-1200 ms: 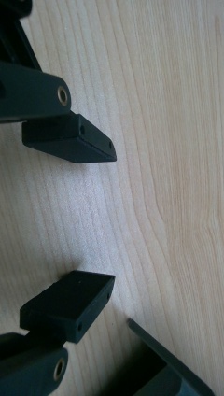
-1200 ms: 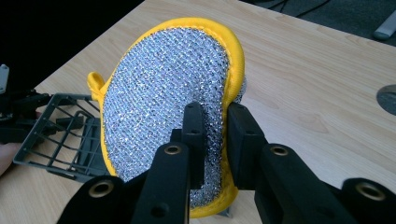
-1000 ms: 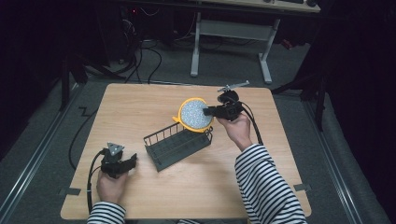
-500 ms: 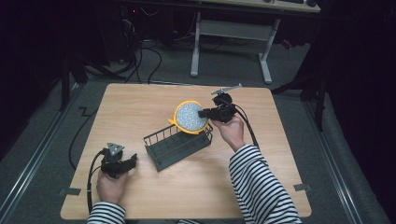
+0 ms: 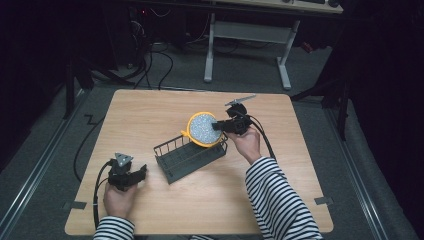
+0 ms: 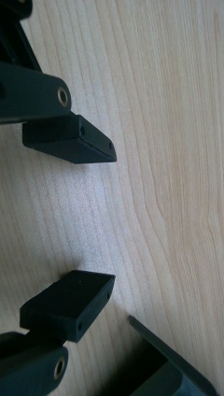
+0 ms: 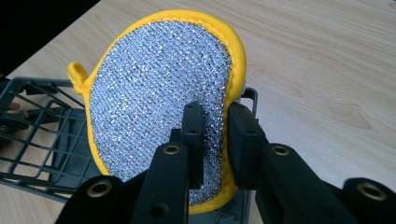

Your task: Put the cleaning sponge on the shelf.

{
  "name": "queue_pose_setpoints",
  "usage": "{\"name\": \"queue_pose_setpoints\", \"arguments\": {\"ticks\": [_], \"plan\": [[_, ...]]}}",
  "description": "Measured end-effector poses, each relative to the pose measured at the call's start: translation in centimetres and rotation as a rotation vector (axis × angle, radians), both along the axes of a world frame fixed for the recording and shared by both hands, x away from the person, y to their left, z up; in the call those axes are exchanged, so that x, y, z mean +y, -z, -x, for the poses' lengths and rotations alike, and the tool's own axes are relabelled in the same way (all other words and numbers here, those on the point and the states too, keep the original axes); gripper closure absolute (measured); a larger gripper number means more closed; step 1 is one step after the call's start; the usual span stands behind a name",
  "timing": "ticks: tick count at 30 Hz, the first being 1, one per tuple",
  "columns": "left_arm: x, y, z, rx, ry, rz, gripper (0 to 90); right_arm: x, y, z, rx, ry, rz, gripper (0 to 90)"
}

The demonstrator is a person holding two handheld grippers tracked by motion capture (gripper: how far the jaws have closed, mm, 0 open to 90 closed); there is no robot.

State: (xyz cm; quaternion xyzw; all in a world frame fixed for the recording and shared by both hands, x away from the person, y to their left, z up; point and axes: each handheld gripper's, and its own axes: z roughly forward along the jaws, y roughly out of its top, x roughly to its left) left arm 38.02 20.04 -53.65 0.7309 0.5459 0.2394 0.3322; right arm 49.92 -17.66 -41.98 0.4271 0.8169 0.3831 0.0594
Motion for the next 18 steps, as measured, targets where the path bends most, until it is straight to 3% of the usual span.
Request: {"name": "queue_pose_setpoints", "arguments": {"ticks": [18], "plan": [[0.00, 0.00, 0.00, 0.000, 0.000, 0.000, 35.4, 0.45, 0.81, 0.40, -0.011, -0.028, 0.085, 78.4]]}}
